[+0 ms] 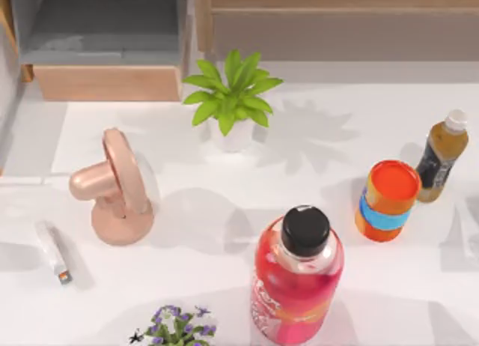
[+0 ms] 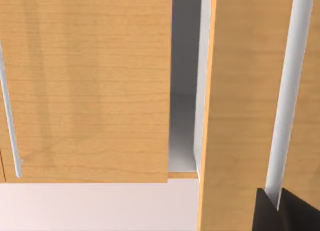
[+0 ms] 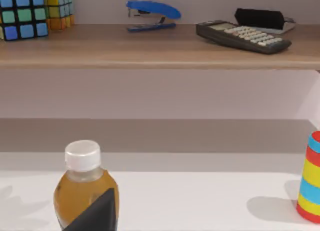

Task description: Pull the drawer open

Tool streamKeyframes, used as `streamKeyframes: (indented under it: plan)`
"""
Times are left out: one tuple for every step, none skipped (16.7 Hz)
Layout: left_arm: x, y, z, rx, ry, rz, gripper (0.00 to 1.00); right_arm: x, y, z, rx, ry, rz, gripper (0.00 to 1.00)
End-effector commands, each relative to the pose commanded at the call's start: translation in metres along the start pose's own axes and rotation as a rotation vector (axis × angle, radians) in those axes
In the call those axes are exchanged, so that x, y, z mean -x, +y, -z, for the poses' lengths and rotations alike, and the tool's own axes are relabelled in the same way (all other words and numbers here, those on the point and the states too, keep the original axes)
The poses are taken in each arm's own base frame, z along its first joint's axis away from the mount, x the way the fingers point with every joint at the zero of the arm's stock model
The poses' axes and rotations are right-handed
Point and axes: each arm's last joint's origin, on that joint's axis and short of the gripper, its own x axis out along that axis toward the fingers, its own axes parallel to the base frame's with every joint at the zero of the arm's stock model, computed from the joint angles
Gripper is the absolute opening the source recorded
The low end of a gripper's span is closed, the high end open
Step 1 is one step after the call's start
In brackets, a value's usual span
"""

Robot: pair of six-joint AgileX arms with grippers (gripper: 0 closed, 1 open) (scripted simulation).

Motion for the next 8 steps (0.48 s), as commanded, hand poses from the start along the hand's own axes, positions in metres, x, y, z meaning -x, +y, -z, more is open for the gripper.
streamKeyframes:
  plan:
    - [0.0004,0.0003,0.0,-0.002,-0.001,-0.001,0.0,0.0,0.0,0.0,0.0,0.0,0.0,1.0]
    - [0.0004,0.0003,0.0,-0.002,-0.001,-0.001,0.0,0.0,0.0,0.0,0.0,0.0,0.0,1.0]
    - [0.0004,0.0003,0.0,-0.002,-0.001,-0.001,0.0,0.0,0.0,0.0,0.0,0.0,0.0,1.0]
    - [0.0004,0.0003,0.0,-0.002,-0.001,-0.001,0.0,0.0,0.0,0.0,0.0,0.0,0.0,1.0]
    - [0.0004,0.0003,0.0,-0.002,-0.001,-0.001,0.08,0.0,0.0,0.0,0.0,0.0,0.0,1.0]
    - [0.0004,0.0003,0.0,-0.002,-0.001,-0.001,0.15,0.0,0.0,0.0,0.0,0.0,0.0,1.0]
    - [0.0004,0.0003,0.0,-0.002,-0.001,-0.001,0.23,0.0,0.0,0.0,0.0,0.0,0.0,1.0]
    - [0.0004,0.0003,0.0,-0.002,-0.001,-0.001,0.3,0.0,0.0,0.0,0.0,0.0,0.0,1.0]
